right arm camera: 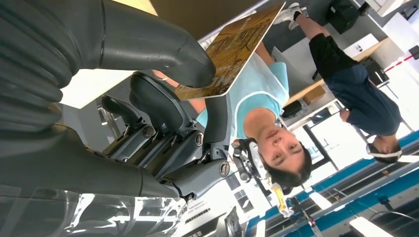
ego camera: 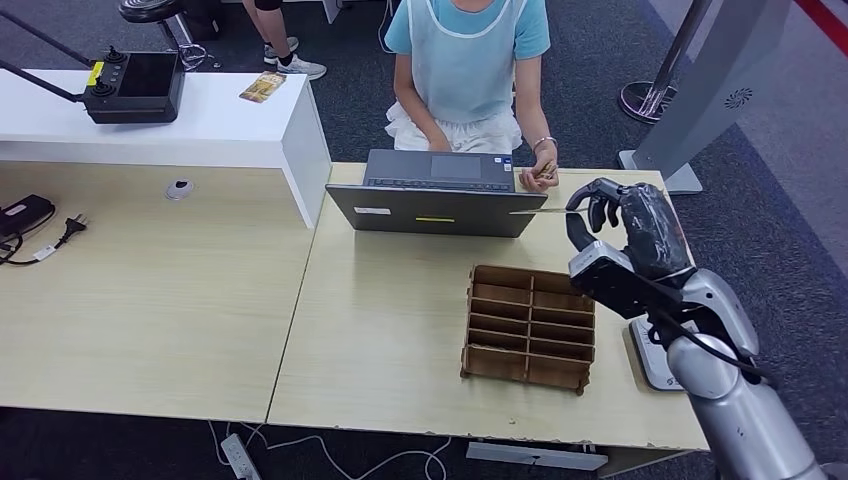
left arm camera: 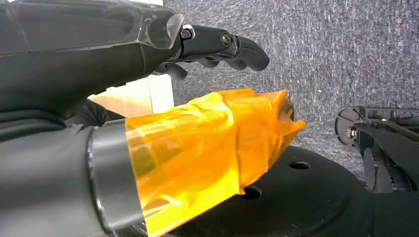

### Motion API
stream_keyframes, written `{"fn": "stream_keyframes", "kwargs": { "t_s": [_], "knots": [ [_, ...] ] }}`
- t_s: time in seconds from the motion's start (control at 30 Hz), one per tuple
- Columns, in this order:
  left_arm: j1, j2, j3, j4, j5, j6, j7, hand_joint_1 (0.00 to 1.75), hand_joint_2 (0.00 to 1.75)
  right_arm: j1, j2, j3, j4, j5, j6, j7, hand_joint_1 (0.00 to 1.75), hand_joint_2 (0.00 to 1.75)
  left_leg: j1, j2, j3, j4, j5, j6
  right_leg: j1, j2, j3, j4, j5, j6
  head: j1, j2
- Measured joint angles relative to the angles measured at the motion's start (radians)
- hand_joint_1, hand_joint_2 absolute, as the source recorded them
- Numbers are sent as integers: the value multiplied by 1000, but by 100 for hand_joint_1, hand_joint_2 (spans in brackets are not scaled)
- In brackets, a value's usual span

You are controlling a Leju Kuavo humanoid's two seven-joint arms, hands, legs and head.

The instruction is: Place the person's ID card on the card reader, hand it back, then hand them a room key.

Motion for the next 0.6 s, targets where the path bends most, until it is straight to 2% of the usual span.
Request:
{"fn": "stream_keyframes", "kwargs": {
  "t_s": [0.23,0.6],
  "knots": [
    [0,0,0,0,10,0,4,0,0,-71,11,30,24,-3,10,9,175,175,0,0,0,0,0,0,0,0,0,0,0,0,0,0],
    [0,-8,14,0,12,-2,10,0,0,-230,106,121,121,22,16,55,175,175,0,0,0,0,1,-1,0,0,0,1,0,0,0,0]
  ]
}}
